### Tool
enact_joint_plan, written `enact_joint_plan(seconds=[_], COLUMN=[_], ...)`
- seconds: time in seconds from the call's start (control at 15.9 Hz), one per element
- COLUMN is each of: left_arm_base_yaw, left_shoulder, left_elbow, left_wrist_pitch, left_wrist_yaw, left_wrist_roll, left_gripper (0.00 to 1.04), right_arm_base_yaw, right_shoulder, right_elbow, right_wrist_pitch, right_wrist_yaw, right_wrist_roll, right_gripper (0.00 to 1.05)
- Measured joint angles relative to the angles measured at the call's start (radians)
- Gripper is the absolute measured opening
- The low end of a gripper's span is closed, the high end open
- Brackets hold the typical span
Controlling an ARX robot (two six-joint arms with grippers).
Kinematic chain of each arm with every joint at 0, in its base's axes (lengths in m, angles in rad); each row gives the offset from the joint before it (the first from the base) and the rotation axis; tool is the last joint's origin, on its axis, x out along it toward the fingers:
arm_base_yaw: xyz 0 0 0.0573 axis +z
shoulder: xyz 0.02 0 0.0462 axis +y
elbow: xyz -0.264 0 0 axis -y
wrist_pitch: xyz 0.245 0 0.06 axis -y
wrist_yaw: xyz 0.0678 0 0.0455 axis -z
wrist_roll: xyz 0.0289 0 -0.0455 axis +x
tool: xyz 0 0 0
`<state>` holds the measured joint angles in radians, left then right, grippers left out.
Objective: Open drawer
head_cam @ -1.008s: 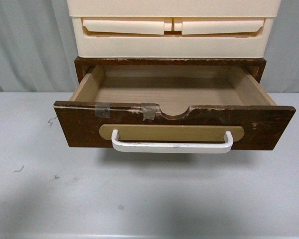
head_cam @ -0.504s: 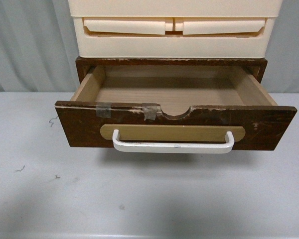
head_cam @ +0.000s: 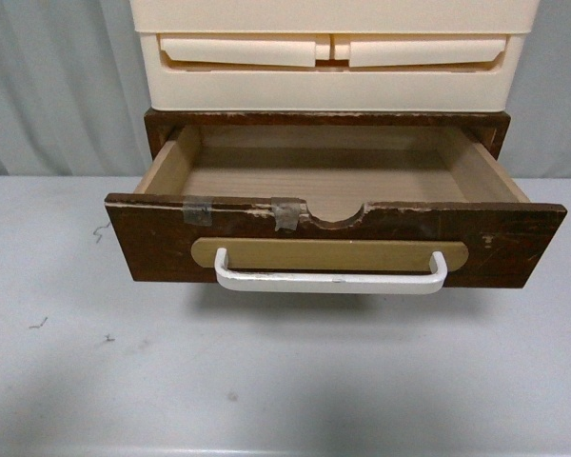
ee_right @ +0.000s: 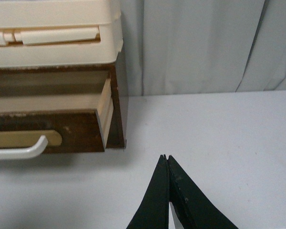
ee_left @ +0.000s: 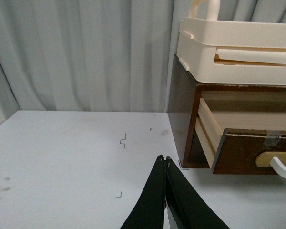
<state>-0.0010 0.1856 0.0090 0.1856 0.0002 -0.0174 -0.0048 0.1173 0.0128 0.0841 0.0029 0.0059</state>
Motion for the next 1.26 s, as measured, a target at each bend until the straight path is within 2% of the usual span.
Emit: enact_joint_plan(seconds=[0.06,0.19,0.44,0.5,1.01,1.26], left_arm_base_yaw=[0.0,0.0,0.0,0.0,0.0,0.0], left_shoulder=[-0.014,-0.158,-0.182,-0.182,-0.182,-0.182], left_elbow=[0.0,0.0,0.0,0.0,0.0,0.0], left_wrist_pitch=[-0.011,-0.198,-0.188,-0.188,-0.189,-0.189], left_wrist_yaw=[-0.002,0.0,0.0,-0.001,0.0,0.0], left_wrist_roll=[0.0,0.0,0.0,0.0,0.0,0.0], left_gripper=[0.02,0.02,0.02,0.09,0.99,0.98], right_arm_base_yaw=[0.0,0.0,0.001,0.001,0.004,0.004], right_shoulder=[-0.103,-0.115,-0.115,-0.115,-0.115,-0.115], right_elbow=[-0.001,-0.001,-0.001,-0.001,-0.001,-0.001], right_wrist_pitch=[-0.089,-0.098,-0.089,-0.087,-0.088,-0.088], right_wrist_yaw=[-0.003,0.0,-0.003,-0.003,-0.003,-0.003], right_wrist_roll=[0.0,0.0,0.0,-0.003,-0.003,-0.003], right_gripper=[0.02,0.02,0.02,0.1,1.0,0.98])
